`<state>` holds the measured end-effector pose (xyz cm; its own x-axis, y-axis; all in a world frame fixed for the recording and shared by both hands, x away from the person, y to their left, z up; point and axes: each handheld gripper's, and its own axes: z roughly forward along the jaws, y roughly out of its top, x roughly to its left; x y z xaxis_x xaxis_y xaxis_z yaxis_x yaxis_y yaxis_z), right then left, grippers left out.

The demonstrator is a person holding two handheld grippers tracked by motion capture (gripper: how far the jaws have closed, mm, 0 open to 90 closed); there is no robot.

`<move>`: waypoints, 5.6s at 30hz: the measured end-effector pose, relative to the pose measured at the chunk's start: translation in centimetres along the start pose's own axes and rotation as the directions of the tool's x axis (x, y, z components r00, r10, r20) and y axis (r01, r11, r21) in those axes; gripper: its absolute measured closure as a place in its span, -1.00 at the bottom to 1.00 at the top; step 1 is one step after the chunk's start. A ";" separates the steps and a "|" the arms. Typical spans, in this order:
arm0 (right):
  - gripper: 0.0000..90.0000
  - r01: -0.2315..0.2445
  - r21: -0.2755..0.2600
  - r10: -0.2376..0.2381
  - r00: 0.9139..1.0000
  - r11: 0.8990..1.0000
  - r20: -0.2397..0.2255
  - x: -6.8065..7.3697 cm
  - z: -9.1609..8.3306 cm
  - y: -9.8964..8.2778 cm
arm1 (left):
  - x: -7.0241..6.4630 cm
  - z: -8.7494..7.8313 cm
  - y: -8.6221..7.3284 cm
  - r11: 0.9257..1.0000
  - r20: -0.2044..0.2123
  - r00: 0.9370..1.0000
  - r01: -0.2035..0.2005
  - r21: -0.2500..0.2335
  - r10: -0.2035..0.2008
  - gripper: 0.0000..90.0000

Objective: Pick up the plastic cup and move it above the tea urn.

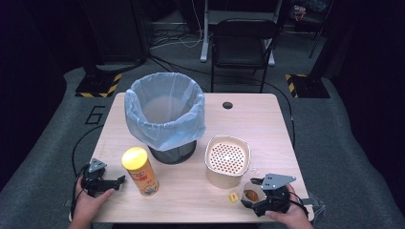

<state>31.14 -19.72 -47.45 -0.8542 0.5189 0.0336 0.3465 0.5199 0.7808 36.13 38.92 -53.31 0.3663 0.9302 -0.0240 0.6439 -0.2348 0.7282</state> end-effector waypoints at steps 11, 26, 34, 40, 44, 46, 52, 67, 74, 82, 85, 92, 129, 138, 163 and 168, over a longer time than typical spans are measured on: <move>-0.54 0.025 0.004 -0.025 1.000 1.000 -0.001 -0.2 0.1 -0.6 | 0.0 0.0 0.0 1.000 0.001 1.000 0.000 0.000 0.000 -0.97; -0.34 0.056 0.020 -0.056 0.998 0.998 -0.007 -0.1 0.4 -0.7 | 0.0 0.0 0.0 1.000 0.002 1.000 -0.001 0.000 0.001 -0.97; -0.26 0.051 0.016 -0.051 0.999 0.999 -0.012 -0.2 0.3 -0.8 | 0.0 0.0 0.0 1.000 0.003 1.000 -0.002 0.000 0.002 -0.97; -0.23 0.054 0.030 -0.054 0.999 0.998 0.000 -0.2 0.1 -0.6 | 0.0 0.0 0.0 1.000 0.003 1.000 -0.002 0.000 0.002 -0.97; -0.22 0.072 0.040 -0.073 0.997 0.997 0.012 0.0 -0.1 -0.3 | 0.0 0.0 0.0 1.000 0.003 1.000 -0.002 0.000 0.002 -0.97; -0.21 0.086 0.035 -0.088 0.996 0.996 0.029 0.0 -0.3 0.0 | 0.0 0.0 0.0 1.000 0.003 1.000 -0.001 0.000 0.001 -0.97; -0.20 0.108 0.036 -0.111 0.991 0.993 0.075 0.1 -1.2 0.7 | 0.0 0.0 0.0 1.000 0.003 1.000 -0.002 0.000 0.002 -0.97; -0.19 0.083 0.085 -0.090 0.992 0.993 0.083 -0.2 -3.6 3.7 | 0.0 0.0 0.0 1.000 0.002 1.000 -0.002 0.000 0.002 -0.97; -0.19 0.036 0.082 -0.044 0.995 0.996 0.087 -1.9 -4.2 4.1 | 0.0 0.0 0.0 1.000 0.002 1.000 -0.002 0.000 0.002 -0.97; -0.19 -0.034 0.087 0.021 0.989 0.996 0.147 -4.1 -4.9 4.4 | 0.0 0.0 0.0 1.000 0.002 1.000 -0.002 0.001 0.002 -0.97; -0.18 -0.059 0.063 0.049 0.987 0.996 0.156 -4.9 -5.4 4.8 | 0.0 0.0 0.0 1.000 0.002 1.000 -0.002 0.001 0.002 -0.97; -0.18 -0.087 0.009 0.083 0.980 0.996 0.183 -6.7 -6.3 5.8 | 0.2 0.0 0.1 1.000 0.000 1.000 -0.026 0.009 0.026 -0.97; -0.15 0.052 0.054 -0.067 0.947 0.997 0.314 -11.2 -3.6 15.0 | 0.2 0.1 0.1 1.000 -0.001 1.000 -0.021 0.002 0.021 -0.97; -0.15 0.113 0.079 -0.132 0.946 0.990 0.296 -10.5 -1.2 15.9 | 0.2 0.1 0.1 1.000 -0.001 1.000 -0.021 0.001 0.021 -0.97; -0.15 0.178 0.121 -0.206 0.932 0.977 0.298 -10.4 0.7 14.9 | 0.2 0.1 0.1 1.000 -0.001 1.000 -0.020 0.001 0.020 -0.97; -0.15 0.217 0.142 -0.251 0.919 0.966 0.304 -10.1 0.8 14.9 | 0.2 0.1 0.1 1.000 -0.001 1.000 -0.021 0.002 0.021 -0.97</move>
<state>45.20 -16.71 -36.66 -0.7541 0.5526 -0.3550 0.2043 0.7111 0.6728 36.30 39.04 -53.27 0.3792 0.9253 -0.0080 0.6372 -0.2549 0.7273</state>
